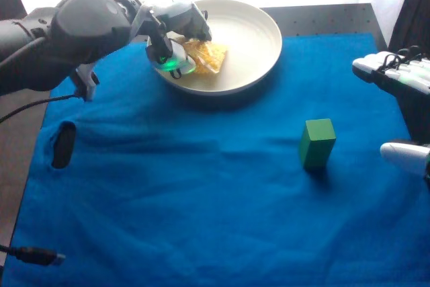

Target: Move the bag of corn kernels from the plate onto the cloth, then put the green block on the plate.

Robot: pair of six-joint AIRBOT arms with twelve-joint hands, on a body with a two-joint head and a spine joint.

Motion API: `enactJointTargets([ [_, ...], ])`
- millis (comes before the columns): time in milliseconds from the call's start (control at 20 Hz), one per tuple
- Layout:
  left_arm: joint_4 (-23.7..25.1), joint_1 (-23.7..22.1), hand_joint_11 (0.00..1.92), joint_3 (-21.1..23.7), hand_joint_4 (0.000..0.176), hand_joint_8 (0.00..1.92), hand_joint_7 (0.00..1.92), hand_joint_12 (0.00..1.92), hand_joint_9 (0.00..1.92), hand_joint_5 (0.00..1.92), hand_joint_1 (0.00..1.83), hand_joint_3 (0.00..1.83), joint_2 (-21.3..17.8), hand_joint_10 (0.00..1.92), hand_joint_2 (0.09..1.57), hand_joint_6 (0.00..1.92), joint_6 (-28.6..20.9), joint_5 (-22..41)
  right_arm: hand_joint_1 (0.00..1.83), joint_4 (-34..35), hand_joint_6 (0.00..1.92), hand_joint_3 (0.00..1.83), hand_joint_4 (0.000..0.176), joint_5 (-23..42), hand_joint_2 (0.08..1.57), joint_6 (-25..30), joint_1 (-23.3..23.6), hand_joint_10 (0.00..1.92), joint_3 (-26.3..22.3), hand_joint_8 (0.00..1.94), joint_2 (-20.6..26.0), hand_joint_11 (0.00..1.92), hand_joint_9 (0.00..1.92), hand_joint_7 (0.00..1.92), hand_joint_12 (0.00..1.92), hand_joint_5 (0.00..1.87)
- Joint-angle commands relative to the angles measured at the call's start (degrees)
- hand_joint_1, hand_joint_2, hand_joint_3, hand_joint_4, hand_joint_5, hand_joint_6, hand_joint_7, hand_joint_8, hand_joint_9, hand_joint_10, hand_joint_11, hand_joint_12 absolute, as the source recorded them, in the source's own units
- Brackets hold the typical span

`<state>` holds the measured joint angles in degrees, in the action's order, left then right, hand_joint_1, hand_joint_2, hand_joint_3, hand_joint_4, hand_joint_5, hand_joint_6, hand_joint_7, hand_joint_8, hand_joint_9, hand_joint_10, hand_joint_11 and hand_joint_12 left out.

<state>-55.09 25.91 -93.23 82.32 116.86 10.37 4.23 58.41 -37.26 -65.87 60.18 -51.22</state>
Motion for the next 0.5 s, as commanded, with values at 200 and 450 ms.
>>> enactJointTargets([
  [200, 7.1, -1.2, 0.68, 3.6, 0.0, 1.55, 0.73, 1.81, 0.69, 0.48, 1.15, 0.0, -2.0, 1.4, 1.32, 1.53, -3.8, 5.7, 0.41, 0.7, 0.0, 0.0, 0.0, 6.7, 1.36, 0.4, 0.5, 0.0, 0.2, 0.0, -0.1, 0.0, 0.0, 0.0, 1.29, 0.0],
  [450, 17.2, -2.1, 0.58, 8.0, 0.0, 1.53, 0.74, 1.8, 0.63, 0.47, 1.15, 0.0, -5.1, 1.34, 1.32, 1.55, -12.3, 9.6, 0.38, 0.7, 0.0, 0.0, 0.0, 6.7, 1.35, 0.6, 0.5, 0.0, 0.2, 0.0, -0.2, 0.0, 0.0, 0.0, 0.65, 0.0],
])
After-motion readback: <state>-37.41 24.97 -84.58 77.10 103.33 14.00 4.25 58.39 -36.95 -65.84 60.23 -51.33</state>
